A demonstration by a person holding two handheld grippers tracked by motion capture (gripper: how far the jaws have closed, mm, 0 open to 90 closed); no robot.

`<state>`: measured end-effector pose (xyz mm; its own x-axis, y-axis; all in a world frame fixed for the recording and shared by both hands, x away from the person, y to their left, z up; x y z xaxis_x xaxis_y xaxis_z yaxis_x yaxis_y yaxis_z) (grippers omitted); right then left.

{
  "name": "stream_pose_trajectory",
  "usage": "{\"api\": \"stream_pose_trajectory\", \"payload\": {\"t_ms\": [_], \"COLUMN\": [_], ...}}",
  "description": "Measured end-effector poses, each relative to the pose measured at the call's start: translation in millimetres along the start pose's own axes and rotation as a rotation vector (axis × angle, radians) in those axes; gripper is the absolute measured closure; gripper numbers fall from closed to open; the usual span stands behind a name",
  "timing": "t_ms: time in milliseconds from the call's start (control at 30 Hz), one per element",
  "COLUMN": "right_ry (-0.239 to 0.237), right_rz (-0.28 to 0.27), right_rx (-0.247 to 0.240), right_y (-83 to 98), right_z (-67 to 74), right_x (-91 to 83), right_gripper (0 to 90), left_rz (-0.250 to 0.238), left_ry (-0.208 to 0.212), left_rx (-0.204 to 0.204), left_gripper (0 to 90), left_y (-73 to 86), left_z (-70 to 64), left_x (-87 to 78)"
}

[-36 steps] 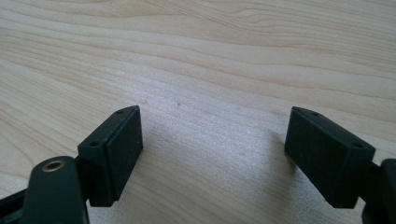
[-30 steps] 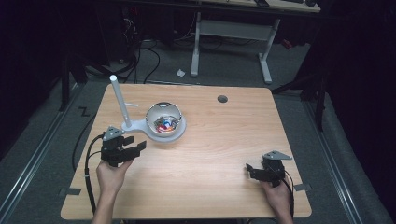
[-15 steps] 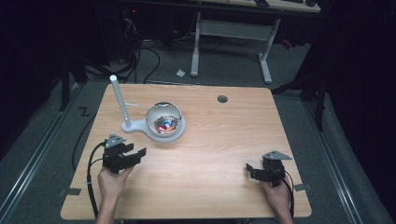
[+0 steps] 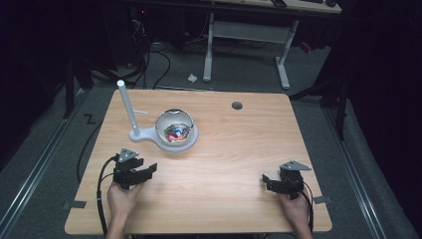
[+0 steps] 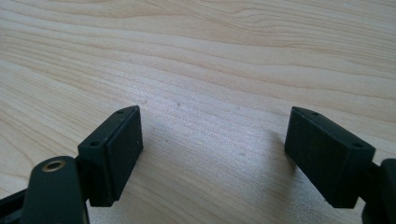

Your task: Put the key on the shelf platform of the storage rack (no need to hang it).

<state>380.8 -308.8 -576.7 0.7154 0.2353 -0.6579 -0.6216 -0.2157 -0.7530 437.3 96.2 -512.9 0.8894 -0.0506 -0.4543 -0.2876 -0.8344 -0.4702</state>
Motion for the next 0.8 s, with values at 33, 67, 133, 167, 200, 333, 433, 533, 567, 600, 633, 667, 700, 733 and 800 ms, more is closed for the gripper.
{"api": "stream_pose_trajectory", "payload": {"t_ms": [33,67,133,167,200,333,433,533,567,600,633,667,700,733,800], "right_ry": [0.000,0.000,0.000,0.000,0.000,0.000,0.000,0.000,0.000,0.000,0.000,0.000,0.000,0.000,0.000], "right_rz": [0.000,0.000,0.000,0.001,0.001,0.001,0.001,0.001,0.001,0.001,0.001,0.001,0.002,0.001,0.001], "right_rx": [-0.001,0.000,0.000,0.000,0.000,0.000,0.000,0.000,0.000,0.000,0.000,0.000,0.000,0.000,0.000], "right_y": [0.0,0.0,0.0,0.1,0.1,0.0,0.1,0.1,0.1,0.1,0.1,0.1,0.1,0.1,0.1], "right_z": [0.0,0.0,0.0,0.0,0.0,0.0,0.0,0.0,0.0,0.0,0.0,0.0,0.0,0.0,0.0], "right_x": [0.0,0.0,0.0,-0.1,-0.1,-0.1,-0.1,-0.1,-0.1,-0.1,-0.1,-0.1,-0.1,-0.1,-0.1], "right_gripper": [19.3,19.3,19.3,19.3,19.3,19.3,19.3,19.3,19.3,19.3,19.3,19.3,19.3,19.3,19.3], "left_rz": [-0.006,-0.007,-0.006,-0.009,-0.007,-0.009,-0.019,-0.030,-0.034,-0.041,-0.046,-0.055,-0.064,-0.076,-0.085], "left_ry": [-0.004,-0.004,-0.016,-0.021,-0.018,-0.029,-0.039,-0.051,-0.057,-0.058,-0.061,-0.069,-0.074,-0.061,-0.051], "left_rx": [0.006,0.018,0.016,0.018,0.037,0.037,0.063,0.091,0.090,0.106,0.110,0.130,0.135,0.148,0.121], "left_gripper": [41.4,41.3,40.8,40.5,40.3,38.6,37.8,37.5,37.4,37.1,36.7,36.3,35.5,34.3,33.7], "left_y": [1.1,3.8,7.6,9.1,11.6,18.3,25.5,33.9,36.1,38.8,40.4,43.5,45.9,46.6,47.5], "left_z": [1.4,3.5,6.3,7.3,9.1,11.1,14.0,17.6,18.2,19.9,20.7,22.8,23.6,23.2,22.1], "left_x": [0.8,1.7,3.2,3.8,4.9,7.5,11.5,17.0,18.3,20.3,21.5,23.7,24.9,25.2,26.1]}}
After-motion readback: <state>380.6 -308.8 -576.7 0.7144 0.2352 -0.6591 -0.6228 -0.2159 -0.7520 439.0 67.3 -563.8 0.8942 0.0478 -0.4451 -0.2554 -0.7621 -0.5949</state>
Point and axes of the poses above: each handheld gripper's, and its own axes: x roughly forward along the jaws, y roughly out of its underside, z roughly to its left, the point moved 8 cm from there along x, roughly forward along the jaws, and after that the axes turned 6 degrees about -z, right-handed, at the moved point
